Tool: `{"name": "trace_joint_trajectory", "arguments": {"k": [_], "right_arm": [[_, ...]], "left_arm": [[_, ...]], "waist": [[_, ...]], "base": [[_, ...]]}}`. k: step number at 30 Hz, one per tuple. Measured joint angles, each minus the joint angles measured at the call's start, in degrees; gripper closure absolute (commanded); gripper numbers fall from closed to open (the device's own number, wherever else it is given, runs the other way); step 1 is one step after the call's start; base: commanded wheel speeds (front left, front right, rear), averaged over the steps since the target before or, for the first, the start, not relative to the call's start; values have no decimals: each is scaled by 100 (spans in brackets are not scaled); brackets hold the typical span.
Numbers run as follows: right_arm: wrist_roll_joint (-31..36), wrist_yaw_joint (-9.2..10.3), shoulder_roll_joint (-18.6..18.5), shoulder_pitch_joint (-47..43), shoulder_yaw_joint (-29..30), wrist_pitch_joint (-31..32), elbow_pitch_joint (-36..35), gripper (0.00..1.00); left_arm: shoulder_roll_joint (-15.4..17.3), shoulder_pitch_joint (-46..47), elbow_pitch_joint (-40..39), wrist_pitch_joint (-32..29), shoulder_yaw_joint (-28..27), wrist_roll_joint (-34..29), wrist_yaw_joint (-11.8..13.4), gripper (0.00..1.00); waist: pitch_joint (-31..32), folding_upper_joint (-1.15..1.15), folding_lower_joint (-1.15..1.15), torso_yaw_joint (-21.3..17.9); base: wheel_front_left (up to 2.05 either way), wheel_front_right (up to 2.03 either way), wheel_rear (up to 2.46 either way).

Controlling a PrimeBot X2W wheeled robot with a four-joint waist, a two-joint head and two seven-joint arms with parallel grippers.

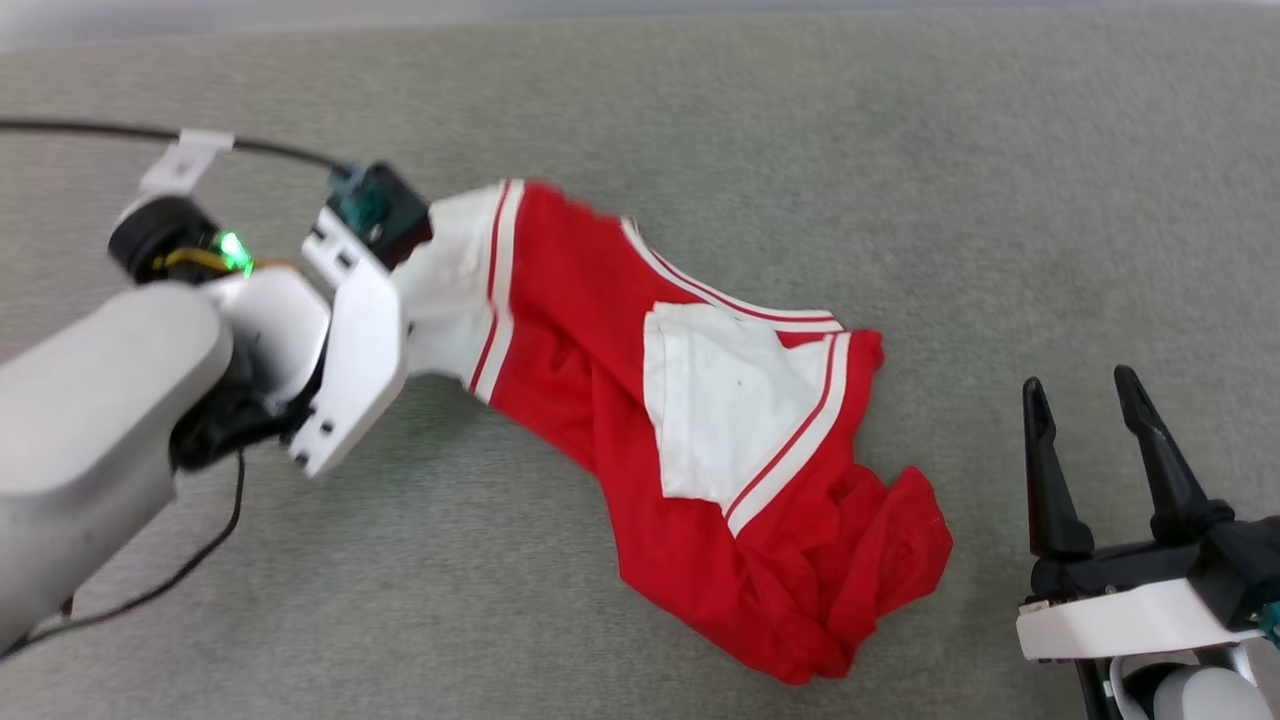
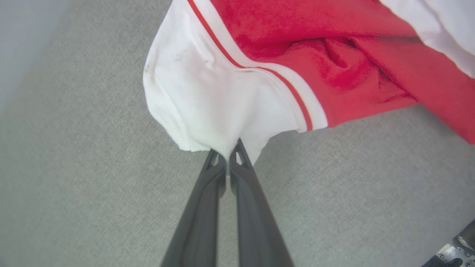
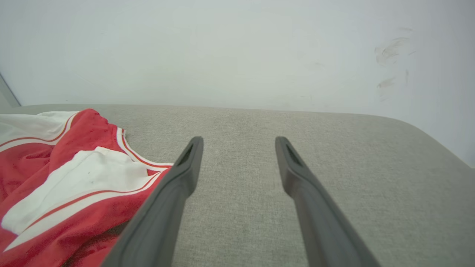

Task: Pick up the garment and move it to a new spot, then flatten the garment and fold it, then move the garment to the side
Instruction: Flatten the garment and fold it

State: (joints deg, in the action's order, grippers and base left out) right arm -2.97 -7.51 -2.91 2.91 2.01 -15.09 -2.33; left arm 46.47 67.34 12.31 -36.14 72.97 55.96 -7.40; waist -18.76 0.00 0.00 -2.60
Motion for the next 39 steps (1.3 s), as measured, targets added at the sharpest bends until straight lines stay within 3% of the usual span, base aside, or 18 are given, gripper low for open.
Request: {"name": "trace_joint_trajectory", "arguments": {"k": [7, 14, 15, 16, 28, 33, 39], "right_arm": [[94, 0, 0, -113, -14, 0, 66, 0], [135, 0, 0, -121, -14, 0, 98, 0], [144, 0, 0, -121, -16, 0, 99, 0], [145, 0, 0, -124, -21, 0, 107, 0], [133, 0, 0, -209, -25, 0, 147, 0], [118, 0, 0, -199, -41, 0, 143, 0], [108, 0, -2, -62, -129, 0, 124, 0]], "left_arm": [[467, -1248, -183, 288, 23, 313, 129, 100], [459, -2314, -37, 318, 26, 469, 237, 100], [441, -2320, -3, 366, 21, 439, 240, 73], [407, -2345, 37, 465, -8, 427, 282, 0], [483, -1440, -461, 1437, -873, 113, 553, 0], [205, -882, -515, 1408, -1027, -30, 531, 0], [-394, -318, -170, 783, -926, 133, 307, 0]], "waist": [[394, 0, 0, 383], [515, 0, -1, 502], [517, 0, -1, 501], [522, 0, 0, 502], [694, 0, -1, 392], [653, 0, -1, 361], [516, 0, 0, 234]], "base": [[0, 0, 0], [0, 0, 0], [0, 0, 0], [0, 0, 0], [0, 0, 0], [0, 0, 0], [0, 0, 0]]}}
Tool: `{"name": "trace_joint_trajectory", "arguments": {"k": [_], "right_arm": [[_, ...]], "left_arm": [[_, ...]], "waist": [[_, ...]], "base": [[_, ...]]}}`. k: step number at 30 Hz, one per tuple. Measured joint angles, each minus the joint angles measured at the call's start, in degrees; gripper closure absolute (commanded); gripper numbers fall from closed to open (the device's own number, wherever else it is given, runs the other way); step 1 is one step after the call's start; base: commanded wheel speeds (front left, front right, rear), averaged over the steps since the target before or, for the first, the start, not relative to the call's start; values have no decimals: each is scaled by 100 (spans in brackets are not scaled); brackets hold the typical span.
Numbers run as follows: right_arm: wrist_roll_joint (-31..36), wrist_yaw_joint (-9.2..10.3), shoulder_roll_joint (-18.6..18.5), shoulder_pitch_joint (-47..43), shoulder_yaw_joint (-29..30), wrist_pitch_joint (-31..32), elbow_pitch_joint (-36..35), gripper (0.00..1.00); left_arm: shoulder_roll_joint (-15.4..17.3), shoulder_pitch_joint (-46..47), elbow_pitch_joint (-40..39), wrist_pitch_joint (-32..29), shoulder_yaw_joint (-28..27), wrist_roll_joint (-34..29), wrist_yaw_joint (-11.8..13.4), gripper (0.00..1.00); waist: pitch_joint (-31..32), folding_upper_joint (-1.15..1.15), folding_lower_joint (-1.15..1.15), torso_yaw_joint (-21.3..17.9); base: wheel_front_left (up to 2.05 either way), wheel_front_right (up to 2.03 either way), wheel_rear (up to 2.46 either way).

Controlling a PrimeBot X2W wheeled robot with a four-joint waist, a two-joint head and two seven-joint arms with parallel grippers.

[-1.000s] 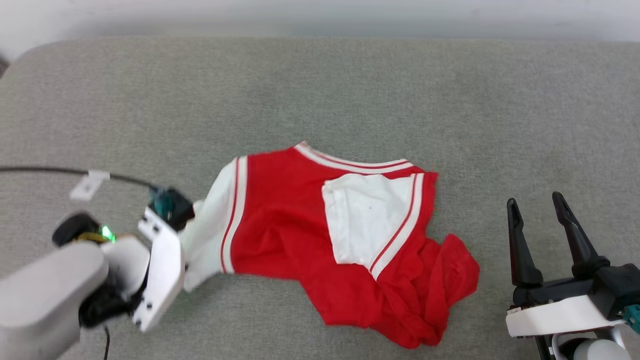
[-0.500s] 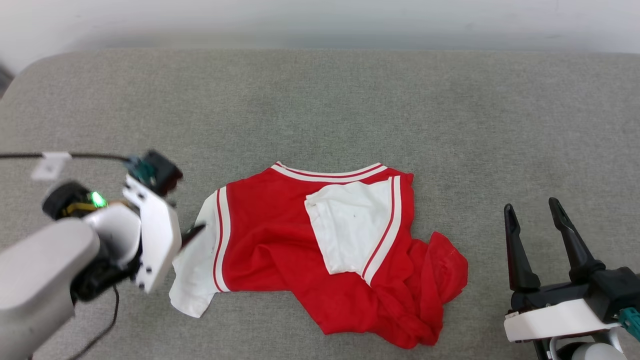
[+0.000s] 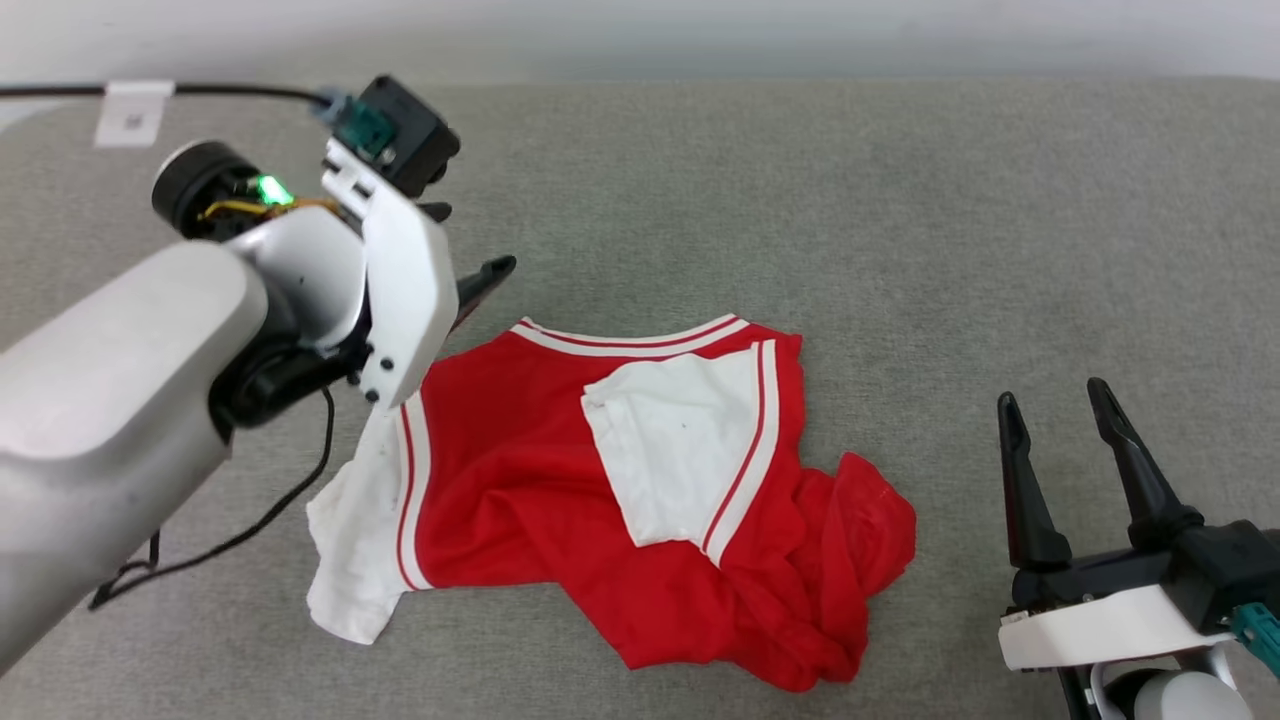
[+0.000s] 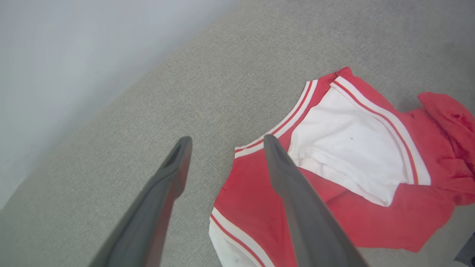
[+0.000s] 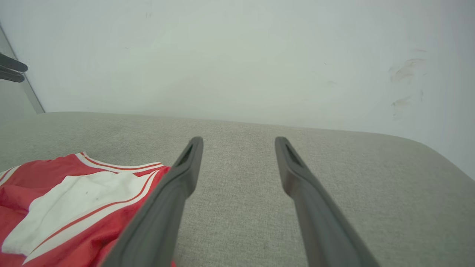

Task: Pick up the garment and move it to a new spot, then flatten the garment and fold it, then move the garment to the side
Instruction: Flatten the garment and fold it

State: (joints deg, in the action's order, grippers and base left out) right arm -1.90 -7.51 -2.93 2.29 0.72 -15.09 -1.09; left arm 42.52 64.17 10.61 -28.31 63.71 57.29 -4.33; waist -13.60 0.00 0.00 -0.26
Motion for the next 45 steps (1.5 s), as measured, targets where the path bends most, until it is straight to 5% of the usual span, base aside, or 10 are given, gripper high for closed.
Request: {"name": "trace_joint_trajectory", "arguments": {"k": [10, 23, 25, 38, 45], "right_arm": [[-79, 0, 2, 263, -52, 0, -88, 0], [-212, 0, 1, 398, -34, 0, -125, 0], [-219, 0, 1, 418, -36, 0, -124, 0], [-204, 0, 1, 332, -54, 0, -63, 0], [-275, 0, 2, 460, -75, 0, -134, 0]], "left_arm": [[-486, 527, 717, -1265, 622, 99, -267, 0], [-559, 138, -191, -2357, 929, -155, -304, 0], [-548, 75, -199, -2343, 901, -229, -304, 100], [-490, 574, -671, -1014, 961, 160, -305, 100], [-1354, 1159, -336, -224, 931, -127, -305, 100]], "waist": [[-522, 0, 0, -433], [-1084, 0, 0, -919], [-1104, 0, 0, -932], [-678, 0, 0, -746], [-921, 0, 0, -958]], "base": [[0, 0, 0], [0, 0, 0], [0, 0, 0], [0, 0, 0], [0, 0, 0]]}}
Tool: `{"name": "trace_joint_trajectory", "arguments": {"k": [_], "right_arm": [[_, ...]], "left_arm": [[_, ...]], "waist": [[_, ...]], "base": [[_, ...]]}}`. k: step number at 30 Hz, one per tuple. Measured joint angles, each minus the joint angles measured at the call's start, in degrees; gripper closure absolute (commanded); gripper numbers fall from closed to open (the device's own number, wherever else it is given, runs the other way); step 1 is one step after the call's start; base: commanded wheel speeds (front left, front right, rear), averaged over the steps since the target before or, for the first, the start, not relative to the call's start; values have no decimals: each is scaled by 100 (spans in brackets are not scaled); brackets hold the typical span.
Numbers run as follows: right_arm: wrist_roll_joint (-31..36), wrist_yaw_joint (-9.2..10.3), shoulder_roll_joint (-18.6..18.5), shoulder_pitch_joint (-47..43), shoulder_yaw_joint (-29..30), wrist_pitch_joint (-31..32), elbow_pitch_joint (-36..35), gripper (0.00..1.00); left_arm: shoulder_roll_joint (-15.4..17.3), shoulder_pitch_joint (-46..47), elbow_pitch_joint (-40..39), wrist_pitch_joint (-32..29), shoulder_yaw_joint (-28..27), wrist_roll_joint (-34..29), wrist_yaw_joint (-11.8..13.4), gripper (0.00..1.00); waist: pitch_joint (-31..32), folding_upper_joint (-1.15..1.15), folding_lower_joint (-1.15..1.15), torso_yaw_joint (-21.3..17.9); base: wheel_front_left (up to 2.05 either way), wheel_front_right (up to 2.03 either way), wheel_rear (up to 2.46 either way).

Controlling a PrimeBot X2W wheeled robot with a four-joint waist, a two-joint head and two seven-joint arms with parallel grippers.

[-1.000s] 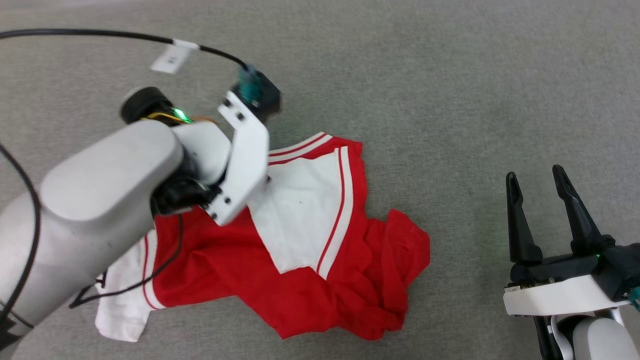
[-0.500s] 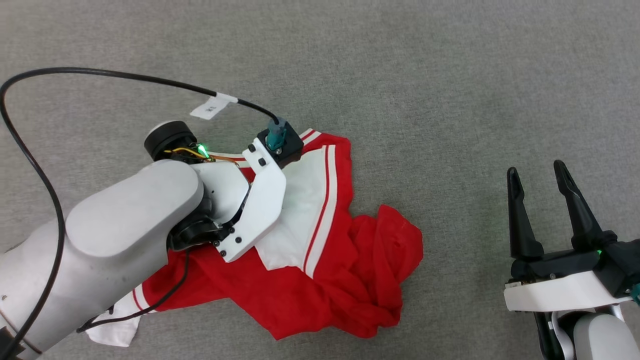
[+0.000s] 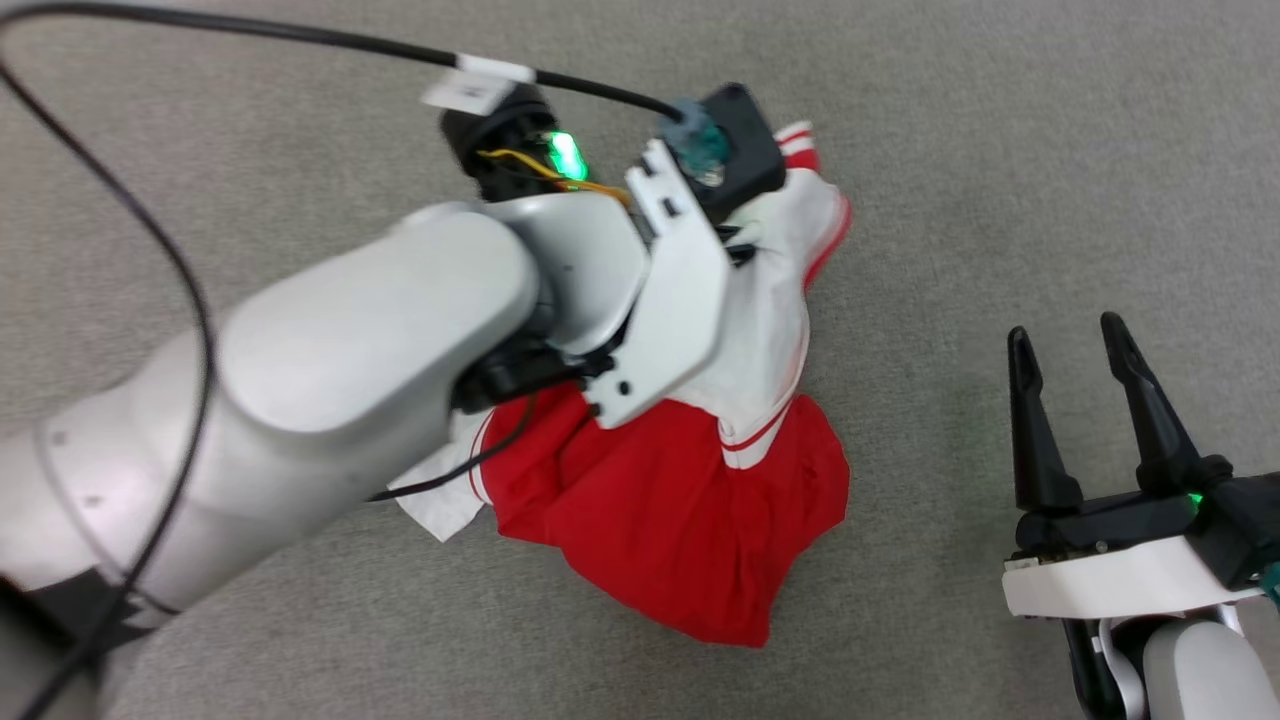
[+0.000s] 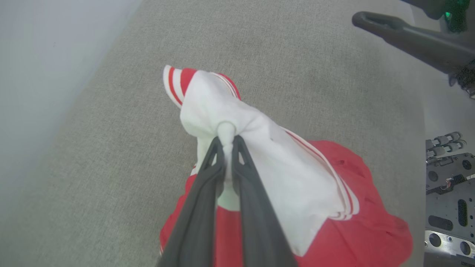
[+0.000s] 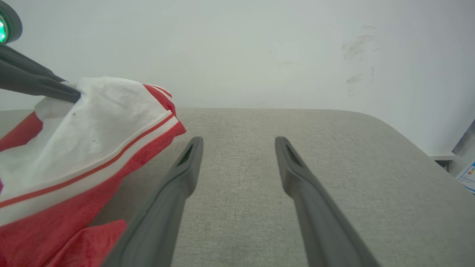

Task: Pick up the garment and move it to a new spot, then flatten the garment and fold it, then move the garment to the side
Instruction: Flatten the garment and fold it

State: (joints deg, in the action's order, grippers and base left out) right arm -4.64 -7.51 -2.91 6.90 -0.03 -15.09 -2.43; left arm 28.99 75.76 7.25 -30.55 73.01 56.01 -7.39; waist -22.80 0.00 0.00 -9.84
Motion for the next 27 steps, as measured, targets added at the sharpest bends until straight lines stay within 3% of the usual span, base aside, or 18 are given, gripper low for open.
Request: {"name": "trace_joint_trajectory", "arguments": {"k": [5, 9, 14, 19, 20, 21, 27], "right_arm": [[-74, 0, -1, 51, 107, 0, -15, 0], [-105, 0, -2, 55, 191, 0, -13, 0], [-129, 0, -1, 87, 240, 0, 8, 0], [-114, 0, -1, 135, 227, 0, 42, 0], [-96, 0, -1, 133, 237, 0, 44, 0], [-83, 0, -1, 129, 246, 0, 47, 0], [18, 0, 0, -26, 266, 0, 113, 0]], "left_arm": [[-793, -338, 712, 309, 25, -358, 0, 100], [-1332, -1015, 794, 97, 47, -751, 0, 100], [-1614, -1594, 690, -275, 42, -1151, 0, 100], [-1640, -1746, 678, -308, 34, -1394, 0, 100], [-1639, -1750, 697, -160, 41, -1376, 0, 40], [-1642, -1733, 726, 25, 42, -1323, 0, 0], [-1646, -1125, 814, 1048, 23, -900, 0, 0]], "waist": [[-231, 0, 0, -204], [-388, 0, 0, -334], [-473, 0, 0, -378], [-415, 0, 0, -347], [-389, 0, 0, -328], [-361, 0, 0, -306], [-75, 0, 0, -136]], "base": [[0, 0, 0], [0, 0, 0], [0, 0, 0], [0, 0, 0], [0, 0, 0], [0, 0, 0], [0, 0, 0]]}}
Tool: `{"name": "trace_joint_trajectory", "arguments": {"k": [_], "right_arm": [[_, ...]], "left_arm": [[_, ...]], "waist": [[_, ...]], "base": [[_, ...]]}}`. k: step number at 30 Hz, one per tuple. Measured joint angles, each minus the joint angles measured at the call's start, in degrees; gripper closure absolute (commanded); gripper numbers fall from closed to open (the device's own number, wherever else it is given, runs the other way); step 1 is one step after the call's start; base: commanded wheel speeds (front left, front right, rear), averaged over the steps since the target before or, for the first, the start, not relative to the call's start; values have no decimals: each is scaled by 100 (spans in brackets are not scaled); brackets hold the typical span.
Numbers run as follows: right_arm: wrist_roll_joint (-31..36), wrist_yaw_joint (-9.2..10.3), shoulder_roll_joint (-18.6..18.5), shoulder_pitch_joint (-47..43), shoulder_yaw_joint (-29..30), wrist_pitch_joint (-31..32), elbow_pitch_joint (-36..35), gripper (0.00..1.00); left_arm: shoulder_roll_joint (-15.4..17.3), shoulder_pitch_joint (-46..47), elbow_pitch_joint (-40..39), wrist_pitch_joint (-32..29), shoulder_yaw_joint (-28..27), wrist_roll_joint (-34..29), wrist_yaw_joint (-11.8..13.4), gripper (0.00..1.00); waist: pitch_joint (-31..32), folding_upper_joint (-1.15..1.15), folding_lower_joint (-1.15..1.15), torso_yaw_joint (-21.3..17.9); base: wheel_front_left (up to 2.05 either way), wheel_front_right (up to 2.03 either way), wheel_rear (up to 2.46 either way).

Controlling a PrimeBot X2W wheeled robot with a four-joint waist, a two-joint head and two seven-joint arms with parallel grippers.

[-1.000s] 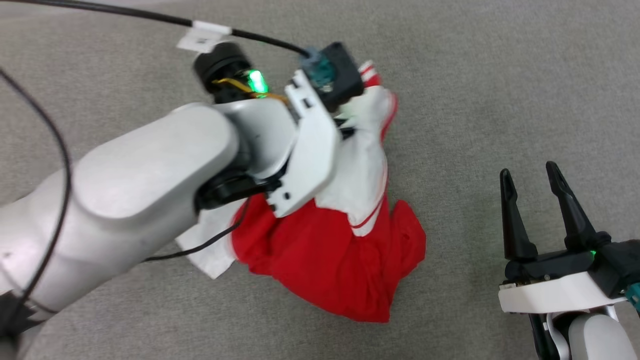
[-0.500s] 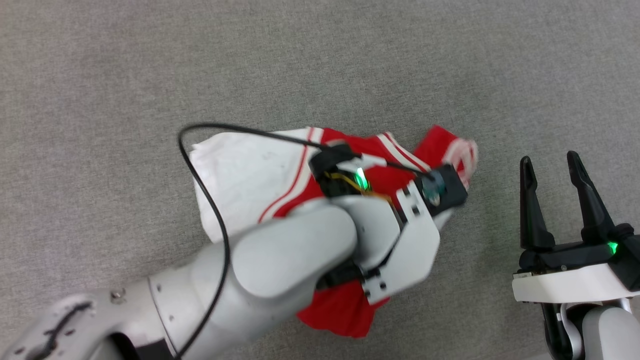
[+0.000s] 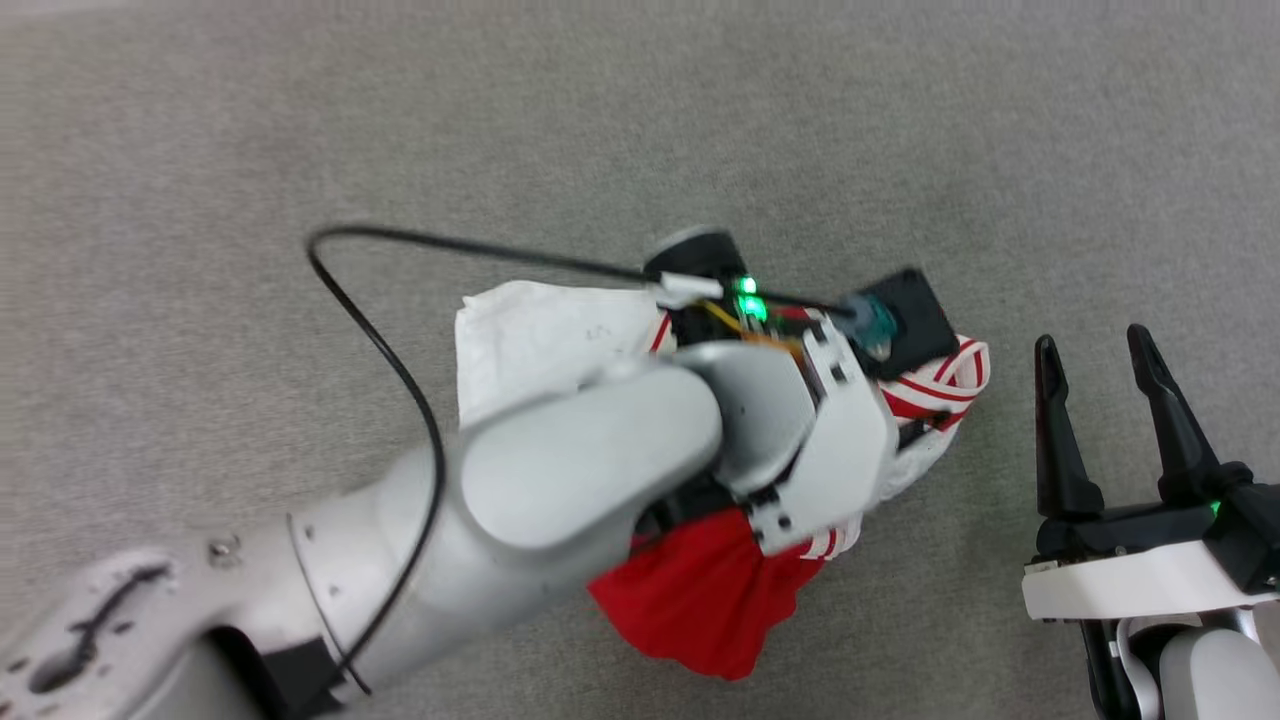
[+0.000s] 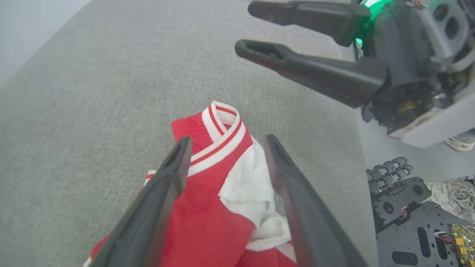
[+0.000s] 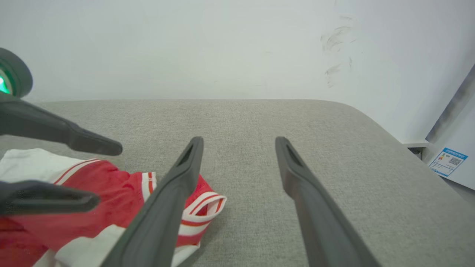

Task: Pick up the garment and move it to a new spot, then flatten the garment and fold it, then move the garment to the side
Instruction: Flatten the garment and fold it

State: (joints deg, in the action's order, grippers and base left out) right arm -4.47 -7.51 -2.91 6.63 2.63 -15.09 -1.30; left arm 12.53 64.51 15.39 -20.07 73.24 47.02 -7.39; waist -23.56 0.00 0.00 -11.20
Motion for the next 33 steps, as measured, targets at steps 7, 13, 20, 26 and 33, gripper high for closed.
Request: {"name": "trace_joint_trajectory", "arguments": {"k": [7, 13, 20, 26, 33], "right_arm": [[42, 0, 0, -97, -24, 0, 18, 0], [41, 0, -1, -106, -40, 0, -26, 0], [41, 0, 0, -85, -30, 0, -67, 0], [40, 0, -1, 35, -42, 0, -88, 0], [38, 0, -1, 140, -64, 0, -87, 0]], "left_arm": [[837, 811, 314, 90, -166, 231, -1, 0], [1640, 1213, 643, -495, -113, 492, -1, 0], [2167, 1104, 578, -1804, -12, 978, 0, 0], [2249, 628, 263, -2665, 14, 822, 0, 0], [2216, 489, 71, -2908, -84, 508, 0, 100]], "waist": [[352, 0, 0, 180], [334, 0, 0, 206], [98, 0, 0, 177], [-135, 0, 0, 123], [-314, 0, 0, 48]], "base": [[0, 0, 0], [0, 0, 0], [0, 0, 0], [0, 0, 0], [0, 0, 0]]}}
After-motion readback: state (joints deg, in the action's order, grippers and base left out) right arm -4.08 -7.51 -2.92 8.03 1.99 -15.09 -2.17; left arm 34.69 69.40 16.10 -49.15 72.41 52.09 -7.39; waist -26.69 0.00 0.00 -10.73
